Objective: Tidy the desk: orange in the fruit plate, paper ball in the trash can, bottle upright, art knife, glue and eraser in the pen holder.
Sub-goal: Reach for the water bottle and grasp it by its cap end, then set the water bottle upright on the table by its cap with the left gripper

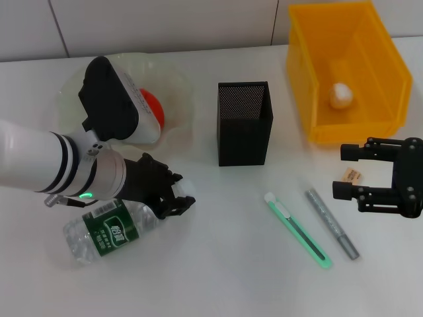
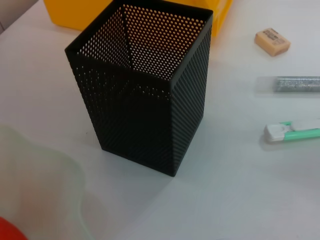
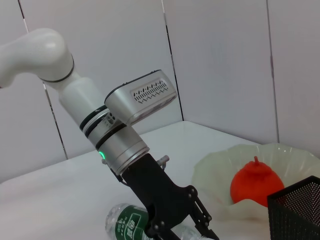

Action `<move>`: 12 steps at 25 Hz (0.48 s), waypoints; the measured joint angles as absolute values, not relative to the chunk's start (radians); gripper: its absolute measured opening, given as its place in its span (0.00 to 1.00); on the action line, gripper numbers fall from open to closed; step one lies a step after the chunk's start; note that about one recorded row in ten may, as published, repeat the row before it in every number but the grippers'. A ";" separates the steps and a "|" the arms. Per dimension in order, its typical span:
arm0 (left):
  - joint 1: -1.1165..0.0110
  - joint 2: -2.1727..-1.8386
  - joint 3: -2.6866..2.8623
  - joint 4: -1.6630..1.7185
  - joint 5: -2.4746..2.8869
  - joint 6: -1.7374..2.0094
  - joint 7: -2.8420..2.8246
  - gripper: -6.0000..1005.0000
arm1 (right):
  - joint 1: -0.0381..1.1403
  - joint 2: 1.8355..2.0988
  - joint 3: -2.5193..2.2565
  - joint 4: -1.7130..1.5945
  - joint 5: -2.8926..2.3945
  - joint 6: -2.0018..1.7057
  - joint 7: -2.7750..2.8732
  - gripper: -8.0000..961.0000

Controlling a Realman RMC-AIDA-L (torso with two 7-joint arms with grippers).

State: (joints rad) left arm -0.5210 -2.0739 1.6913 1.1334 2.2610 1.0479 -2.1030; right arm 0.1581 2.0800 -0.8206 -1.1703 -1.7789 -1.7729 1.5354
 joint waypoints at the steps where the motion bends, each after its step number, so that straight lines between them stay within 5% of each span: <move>1: -0.521 -2.074 1.691 1.133 2.261 1.048 -2.103 0.47 | 0.158 2.080 -0.821 -1.170 -1.779 -1.773 1.535 0.74; 12: -0.522 -2.074 1.712 1.133 2.261 1.046 -2.103 0.44 | 0.158 2.080 -0.820 -1.167 -1.778 -1.773 1.536 0.74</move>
State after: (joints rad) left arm -0.5221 -2.0738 1.7124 1.1335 2.2612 1.0459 -2.1031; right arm 0.1580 2.0800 -0.8201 -1.1667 -1.7778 -1.7729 1.5355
